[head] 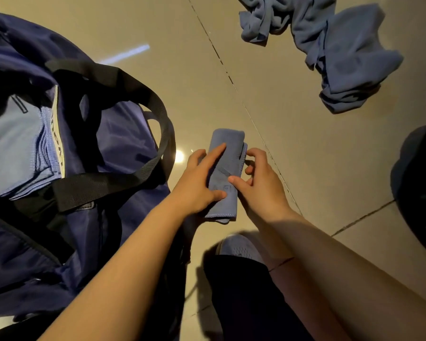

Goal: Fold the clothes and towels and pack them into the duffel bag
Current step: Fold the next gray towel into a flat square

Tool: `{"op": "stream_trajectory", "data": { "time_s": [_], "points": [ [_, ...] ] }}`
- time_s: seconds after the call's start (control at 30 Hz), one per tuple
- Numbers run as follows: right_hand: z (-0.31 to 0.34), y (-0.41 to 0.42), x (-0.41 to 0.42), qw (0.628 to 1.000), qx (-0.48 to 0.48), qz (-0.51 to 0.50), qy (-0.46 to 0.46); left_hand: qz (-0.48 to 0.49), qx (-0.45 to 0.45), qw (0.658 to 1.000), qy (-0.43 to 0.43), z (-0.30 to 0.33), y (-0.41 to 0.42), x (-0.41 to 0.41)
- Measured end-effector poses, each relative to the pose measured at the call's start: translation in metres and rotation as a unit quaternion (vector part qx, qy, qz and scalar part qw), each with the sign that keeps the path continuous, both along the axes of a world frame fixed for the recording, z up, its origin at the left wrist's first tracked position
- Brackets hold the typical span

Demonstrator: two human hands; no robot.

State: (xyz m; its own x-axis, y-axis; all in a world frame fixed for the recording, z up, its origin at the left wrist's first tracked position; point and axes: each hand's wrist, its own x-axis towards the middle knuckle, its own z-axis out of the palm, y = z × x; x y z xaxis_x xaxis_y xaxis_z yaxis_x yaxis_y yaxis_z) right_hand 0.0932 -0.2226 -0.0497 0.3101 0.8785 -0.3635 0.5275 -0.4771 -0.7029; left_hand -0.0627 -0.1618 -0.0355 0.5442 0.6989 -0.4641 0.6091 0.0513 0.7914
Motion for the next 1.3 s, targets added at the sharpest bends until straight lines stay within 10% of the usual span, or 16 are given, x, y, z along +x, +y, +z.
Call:
{"op": "stream_trajectory", "data": {
  "time_s": [0.2,0.37,0.5,0.7,1.0,1.13,1.3],
  "points": [
    [0.014,-0.011,0.012,0.994,-0.009,0.108,0.022,-0.044,-0.055,0.996,-0.052,-0.014,0.007,0.013],
    [0.056,-0.007,0.008,0.976,0.086,0.003,0.202,0.045,-0.031,0.987,-0.149,0.020,-0.009,0.016],
    [0.088,0.019,0.006,0.985,0.133,0.060,0.093,0.097,-0.001,0.968,-0.232,0.068,0.017,0.005],
    [0.139,0.067,-0.041,0.930,0.151,0.142,0.305,0.106,-0.022,0.955,-0.277,0.145,0.057,-0.048],
    [0.139,0.098,-0.167,0.895,0.183,0.184,0.362,0.032,0.059,0.997,-0.027,0.199,0.066,-0.215],
    [0.121,0.114,-0.214,0.923,0.104,0.253,0.270,0.136,0.353,0.892,0.248,0.157,0.072,-0.289],
    [0.119,0.155,-0.272,0.934,0.120,0.335,0.032,0.279,0.156,0.915,0.247,0.112,0.095,-0.319]
  ]
}}
